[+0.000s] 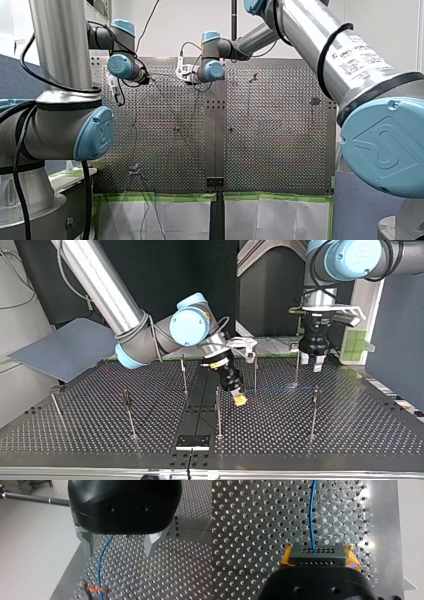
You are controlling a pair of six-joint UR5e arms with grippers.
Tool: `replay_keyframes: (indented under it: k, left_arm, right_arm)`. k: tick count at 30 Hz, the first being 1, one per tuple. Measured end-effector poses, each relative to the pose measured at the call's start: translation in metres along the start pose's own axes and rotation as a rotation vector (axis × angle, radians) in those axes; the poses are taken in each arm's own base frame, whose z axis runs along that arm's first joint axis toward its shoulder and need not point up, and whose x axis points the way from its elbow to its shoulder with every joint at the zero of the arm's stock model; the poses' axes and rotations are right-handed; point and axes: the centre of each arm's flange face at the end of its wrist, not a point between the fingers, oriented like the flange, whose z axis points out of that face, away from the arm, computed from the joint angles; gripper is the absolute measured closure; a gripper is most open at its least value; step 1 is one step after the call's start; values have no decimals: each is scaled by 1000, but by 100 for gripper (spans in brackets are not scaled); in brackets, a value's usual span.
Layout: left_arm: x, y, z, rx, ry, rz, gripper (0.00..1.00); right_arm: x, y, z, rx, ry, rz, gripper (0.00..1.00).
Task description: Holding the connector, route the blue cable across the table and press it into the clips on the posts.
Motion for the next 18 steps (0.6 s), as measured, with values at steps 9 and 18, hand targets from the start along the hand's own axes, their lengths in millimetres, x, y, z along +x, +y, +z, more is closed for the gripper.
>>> replay_keyframes:
  k: [9, 18]
  left_arm:
    - [-6, -15, 12, 40, -9, 23, 0]
    - [8, -20, 27, 31, -4, 51, 0]
  right_arm:
    - [0, 0, 0, -4, 0, -2, 100]
    - [0, -1, 0, -2, 0, -2, 100]
